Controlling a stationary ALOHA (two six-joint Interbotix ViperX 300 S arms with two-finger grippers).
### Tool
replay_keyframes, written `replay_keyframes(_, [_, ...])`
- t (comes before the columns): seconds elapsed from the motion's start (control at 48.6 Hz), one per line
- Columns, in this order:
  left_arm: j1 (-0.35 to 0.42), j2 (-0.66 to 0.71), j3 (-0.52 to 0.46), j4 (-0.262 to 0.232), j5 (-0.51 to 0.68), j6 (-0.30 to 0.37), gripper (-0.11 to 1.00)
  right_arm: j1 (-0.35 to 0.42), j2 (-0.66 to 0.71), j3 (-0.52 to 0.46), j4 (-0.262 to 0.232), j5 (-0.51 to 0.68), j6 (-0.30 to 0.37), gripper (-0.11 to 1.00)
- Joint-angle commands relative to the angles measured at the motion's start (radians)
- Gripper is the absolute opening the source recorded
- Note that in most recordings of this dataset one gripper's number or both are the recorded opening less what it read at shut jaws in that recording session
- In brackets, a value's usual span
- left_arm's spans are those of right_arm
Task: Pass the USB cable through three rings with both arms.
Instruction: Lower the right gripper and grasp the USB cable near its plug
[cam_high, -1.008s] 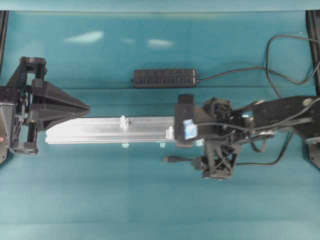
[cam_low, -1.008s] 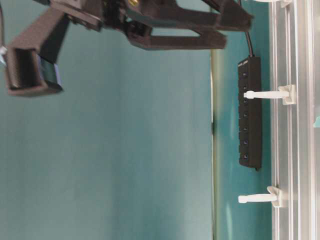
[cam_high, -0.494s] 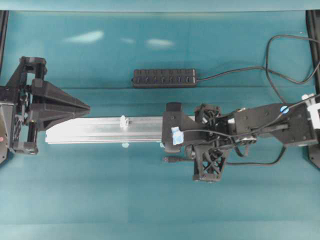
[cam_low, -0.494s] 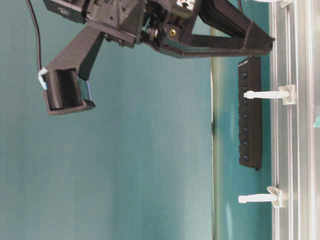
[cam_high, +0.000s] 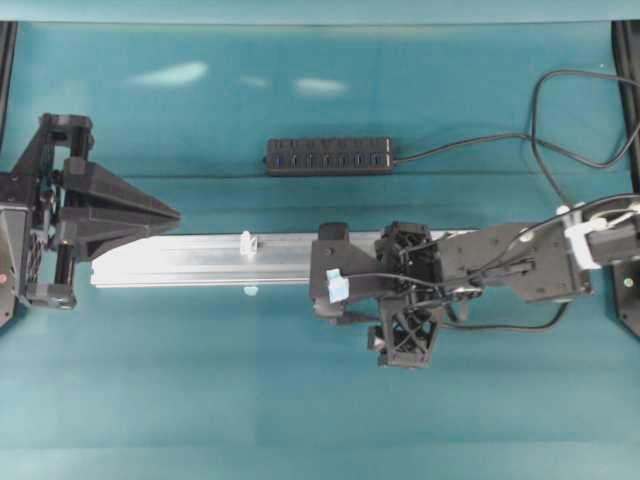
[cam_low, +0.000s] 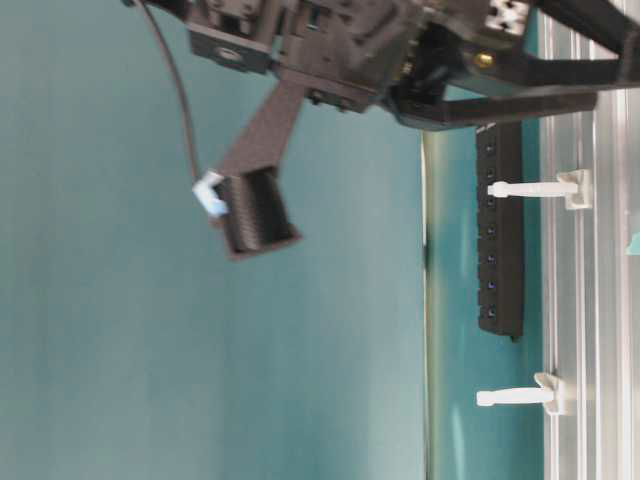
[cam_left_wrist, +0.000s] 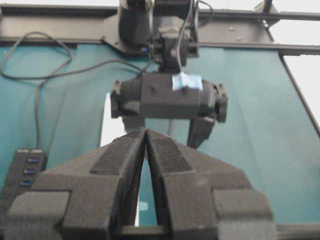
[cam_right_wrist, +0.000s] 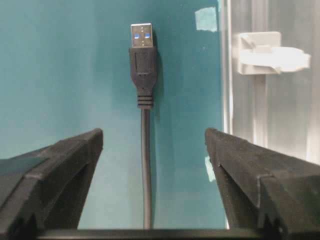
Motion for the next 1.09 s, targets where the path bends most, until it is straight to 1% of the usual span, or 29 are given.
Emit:
replay_keyframes(0.0, [0.0, -0.003, -0.029, 0.002, -0.005, -0.002, 0.2, 0.008, 0.011, -0.011, -0.003, -0.009, -0.002, 0.51])
replay_keyframes(0.185, [0.0, -0.003, -0.028, 0.002, -0.005, -0.002, 0.2, 0.02, 0.041, -0.008, -0.002, -0.029, -0.002, 0.51])
replay_keyframes(0.617, [0.0, 0.002, -0.029, 0.002, -0.005, -0.002, 0.2, 0.02, 0.08, -0.006, -0.009, -0.041, -0.002, 0.5])
replay_keyframes(0.885, [0.002, 0.002, -0.029, 0.002, -0.006, -0.002, 0.2, 0.02, 0.092, -0.006, -0.009, -0.041, 0.002, 0.4])
replay_keyframes(1.07, [0.0, 0.003, -0.029, 0.002, -0.011, -0.002, 0.2, 0.02, 0.098, -0.006, -0.009, -0.041, 0.002, 0.37])
